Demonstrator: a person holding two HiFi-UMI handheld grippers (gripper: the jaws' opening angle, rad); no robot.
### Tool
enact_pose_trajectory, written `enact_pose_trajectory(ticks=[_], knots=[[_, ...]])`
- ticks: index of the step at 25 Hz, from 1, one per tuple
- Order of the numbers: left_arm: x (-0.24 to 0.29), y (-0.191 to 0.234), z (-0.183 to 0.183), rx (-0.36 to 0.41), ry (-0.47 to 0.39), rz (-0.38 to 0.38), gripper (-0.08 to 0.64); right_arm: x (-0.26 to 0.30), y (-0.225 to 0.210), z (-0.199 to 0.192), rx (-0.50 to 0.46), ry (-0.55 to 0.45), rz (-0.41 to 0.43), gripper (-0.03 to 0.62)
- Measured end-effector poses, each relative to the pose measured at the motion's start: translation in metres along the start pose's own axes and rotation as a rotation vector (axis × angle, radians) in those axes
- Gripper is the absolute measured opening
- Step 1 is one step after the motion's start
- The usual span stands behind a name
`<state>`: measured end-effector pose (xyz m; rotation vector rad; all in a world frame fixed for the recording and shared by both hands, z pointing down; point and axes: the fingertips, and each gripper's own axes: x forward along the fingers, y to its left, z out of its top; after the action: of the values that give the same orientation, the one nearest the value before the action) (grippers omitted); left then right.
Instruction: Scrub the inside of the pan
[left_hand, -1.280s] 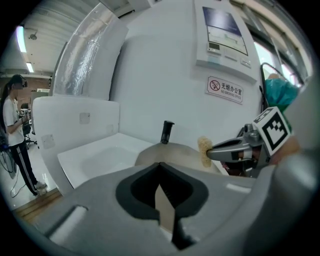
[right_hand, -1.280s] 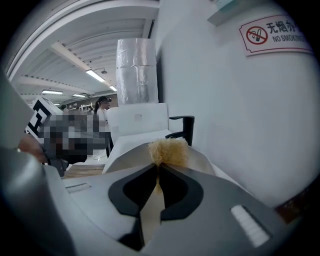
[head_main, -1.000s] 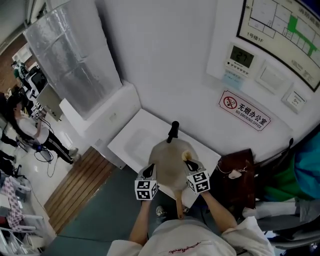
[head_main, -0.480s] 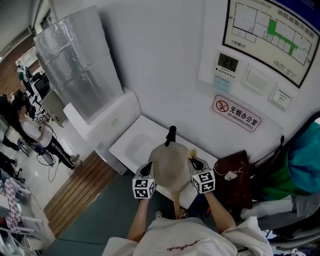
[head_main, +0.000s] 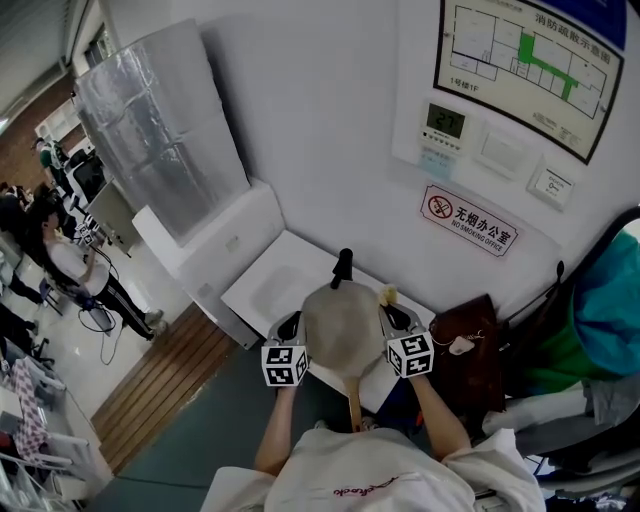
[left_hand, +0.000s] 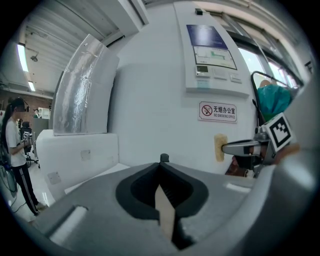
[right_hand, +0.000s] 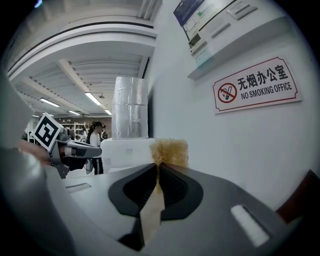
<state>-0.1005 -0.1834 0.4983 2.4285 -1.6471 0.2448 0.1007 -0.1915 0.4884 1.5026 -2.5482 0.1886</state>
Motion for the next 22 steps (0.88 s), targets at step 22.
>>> enact_pose_trajectory(ticks=[22], knots=[[0.0053,-0.0029,-0.0069,0.002,0.012,-0.008,0.000,0.0049,0.0047,0.0017,-0.005,0.000,-0.003,0.025]])
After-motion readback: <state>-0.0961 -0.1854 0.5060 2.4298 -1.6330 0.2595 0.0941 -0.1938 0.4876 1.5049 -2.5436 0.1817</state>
